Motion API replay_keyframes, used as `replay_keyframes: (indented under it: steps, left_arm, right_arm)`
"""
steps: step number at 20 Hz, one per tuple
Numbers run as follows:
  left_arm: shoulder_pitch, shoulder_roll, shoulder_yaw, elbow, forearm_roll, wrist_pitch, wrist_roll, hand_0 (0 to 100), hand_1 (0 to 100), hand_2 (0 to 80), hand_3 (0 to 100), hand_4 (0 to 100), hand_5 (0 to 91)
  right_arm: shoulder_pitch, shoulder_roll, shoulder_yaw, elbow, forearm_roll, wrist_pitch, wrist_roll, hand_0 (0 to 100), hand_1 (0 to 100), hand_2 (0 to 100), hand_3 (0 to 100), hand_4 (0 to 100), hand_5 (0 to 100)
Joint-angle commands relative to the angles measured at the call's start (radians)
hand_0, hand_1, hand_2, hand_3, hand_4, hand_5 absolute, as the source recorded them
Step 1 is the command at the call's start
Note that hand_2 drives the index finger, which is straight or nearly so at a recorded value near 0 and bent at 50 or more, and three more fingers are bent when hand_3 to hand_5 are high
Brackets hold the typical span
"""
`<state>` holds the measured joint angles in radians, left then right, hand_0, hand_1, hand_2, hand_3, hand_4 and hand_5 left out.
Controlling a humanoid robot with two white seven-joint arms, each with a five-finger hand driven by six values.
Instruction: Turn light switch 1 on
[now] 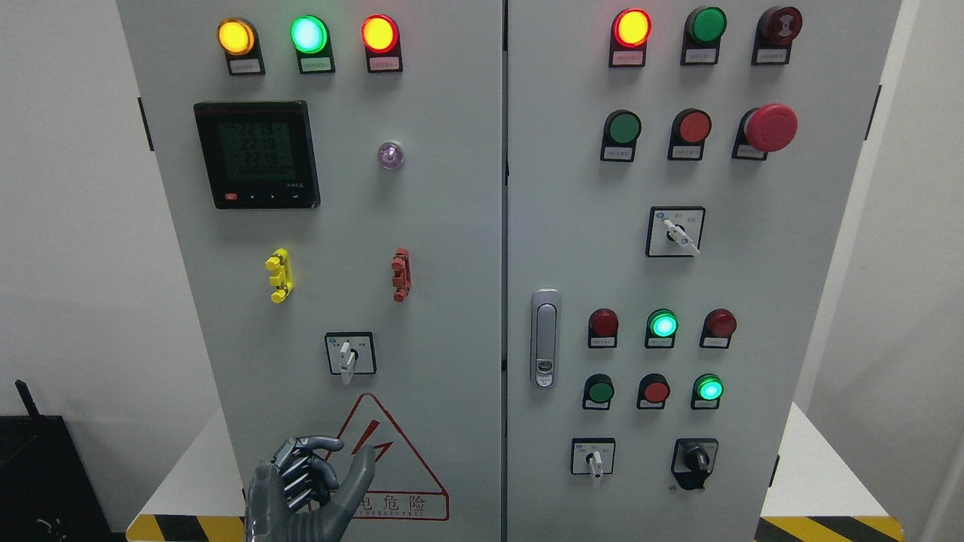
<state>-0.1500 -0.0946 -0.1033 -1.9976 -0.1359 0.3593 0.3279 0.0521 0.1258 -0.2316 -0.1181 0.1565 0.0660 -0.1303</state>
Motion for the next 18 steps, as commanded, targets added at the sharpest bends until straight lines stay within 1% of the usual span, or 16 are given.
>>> replay_keyframes:
  steps: [1,12,15,18]
  left_arm:
    - [-0.042,-0.031,0.02,0.031,-0.008,0.007,0.008,9,73,52.4,91,94,87.6]
    - [-0.089,-0.034,0.028,0.034,-0.007,0.026,0.01,10,73,51.9,90,94,87.6]
    - [-0.112,-0.034,0.028,0.034,-0.007,0.05,0.013,10,73,51.9,90,94,87.6]
    - [-0.118,-0.034,0.027,0.033,-0.007,0.053,0.016,10,73,52.0,90,95,87.7]
  right_arm:
    - [0.0,0.0,0.0,0.0,0.0,0.0,0.0,31,0,0,0,0,0]
    - [0.0,0.0,0.0,0.0,0.0,0.0,0.0,31,0,0,0,0,0]
    - [0.0,0.0,0.0,0.0,0.0,0.0,0.0,31,0,0,0,0,0]
    - [0.0,0.0,0.0,0.0,0.0,0.0,0.0,31,0,0,0,0,0]
